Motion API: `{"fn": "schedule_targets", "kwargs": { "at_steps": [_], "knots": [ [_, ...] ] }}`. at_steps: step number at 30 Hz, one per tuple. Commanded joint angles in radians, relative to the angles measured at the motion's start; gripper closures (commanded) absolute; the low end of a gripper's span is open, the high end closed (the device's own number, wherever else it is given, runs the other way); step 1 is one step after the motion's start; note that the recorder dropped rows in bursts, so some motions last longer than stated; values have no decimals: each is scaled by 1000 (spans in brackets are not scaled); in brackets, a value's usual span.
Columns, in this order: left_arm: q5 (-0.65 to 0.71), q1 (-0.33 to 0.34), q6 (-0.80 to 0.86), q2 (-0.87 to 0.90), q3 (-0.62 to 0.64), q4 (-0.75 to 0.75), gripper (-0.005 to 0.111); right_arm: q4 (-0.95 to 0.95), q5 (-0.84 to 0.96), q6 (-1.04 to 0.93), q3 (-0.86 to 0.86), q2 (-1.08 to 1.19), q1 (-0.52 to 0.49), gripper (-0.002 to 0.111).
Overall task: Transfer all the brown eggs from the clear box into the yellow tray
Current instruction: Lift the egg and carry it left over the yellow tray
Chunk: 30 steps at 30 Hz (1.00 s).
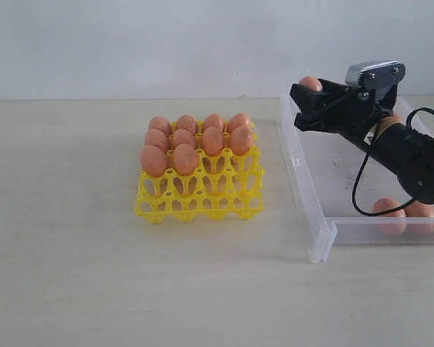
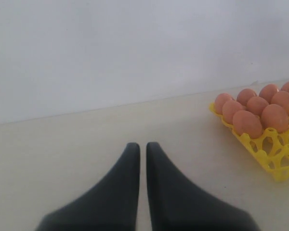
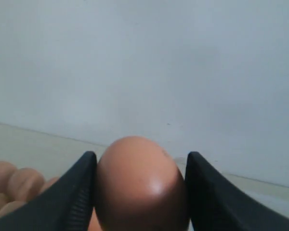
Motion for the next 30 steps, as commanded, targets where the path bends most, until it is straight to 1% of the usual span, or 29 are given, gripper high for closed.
{"fn": "schedule_targets", "kwargs": {
  "at_steps": [1,5,8,12,16,19,30],
  "knots": [
    [-3,-5,-5,-1,4,-2,103,-111,-27,43,6,-9,8,108],
    [-3,-5,-5,-1,4,-2,103,-151,-27,72,6,-9,63,108],
    [-3,-5,-5,-1,4,-2,103,-187,-27,68,5,-9,132,108],
    [-3,-5,-5,-1,4,-2,103,-185,-27,33,-4,-9,239,108],
    [-3,-5,-5,-1,4,-2,103,-187,-27,47,-15,-9,301,108],
    [-3,-5,-5,-1,4,-2,103,-167,-27,67,-24,-9,319,108],
    [-3,-5,-5,-1,4,-2,103,-66,124,69,-26,23,321,108]
  ]
}}
